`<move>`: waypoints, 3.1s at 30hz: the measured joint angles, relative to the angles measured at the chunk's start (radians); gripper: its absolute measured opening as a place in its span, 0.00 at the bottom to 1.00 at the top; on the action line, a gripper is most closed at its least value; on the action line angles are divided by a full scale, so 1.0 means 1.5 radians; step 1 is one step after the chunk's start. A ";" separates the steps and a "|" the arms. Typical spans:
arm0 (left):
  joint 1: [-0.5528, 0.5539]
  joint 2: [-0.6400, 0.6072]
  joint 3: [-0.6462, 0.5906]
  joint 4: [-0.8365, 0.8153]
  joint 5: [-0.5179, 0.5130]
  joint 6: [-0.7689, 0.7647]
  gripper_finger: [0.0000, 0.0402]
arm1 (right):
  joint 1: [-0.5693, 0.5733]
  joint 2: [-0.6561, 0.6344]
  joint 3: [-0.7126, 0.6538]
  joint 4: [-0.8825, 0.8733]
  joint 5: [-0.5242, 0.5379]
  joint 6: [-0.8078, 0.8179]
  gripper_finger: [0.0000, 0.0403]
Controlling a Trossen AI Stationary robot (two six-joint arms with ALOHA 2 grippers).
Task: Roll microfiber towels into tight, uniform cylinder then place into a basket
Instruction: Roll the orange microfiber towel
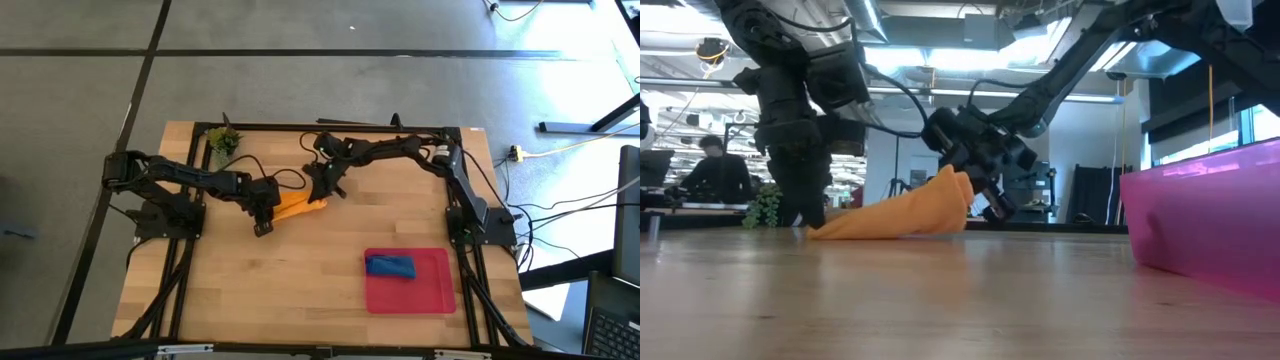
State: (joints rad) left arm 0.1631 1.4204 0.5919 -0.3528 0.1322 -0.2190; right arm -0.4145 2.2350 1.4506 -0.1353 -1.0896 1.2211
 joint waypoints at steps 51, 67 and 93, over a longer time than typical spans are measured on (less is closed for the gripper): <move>0.078 0.001 0.163 -0.216 0.053 -0.037 0.00 | -0.026 0.058 0.002 -0.019 0.109 0.245 0.02; 0.215 0.001 0.190 -0.275 0.069 -0.187 0.00 | -0.025 0.058 0.001 -0.019 0.116 0.222 0.02; 0.237 0.079 0.280 -0.281 0.026 -0.132 0.00 | -0.020 0.056 0.001 -0.033 0.120 0.184 0.02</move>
State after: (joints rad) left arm 0.5190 1.5389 1.0113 -0.7737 0.1705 -0.4164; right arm -0.4449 2.3196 1.4521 -0.1848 -0.9092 1.4967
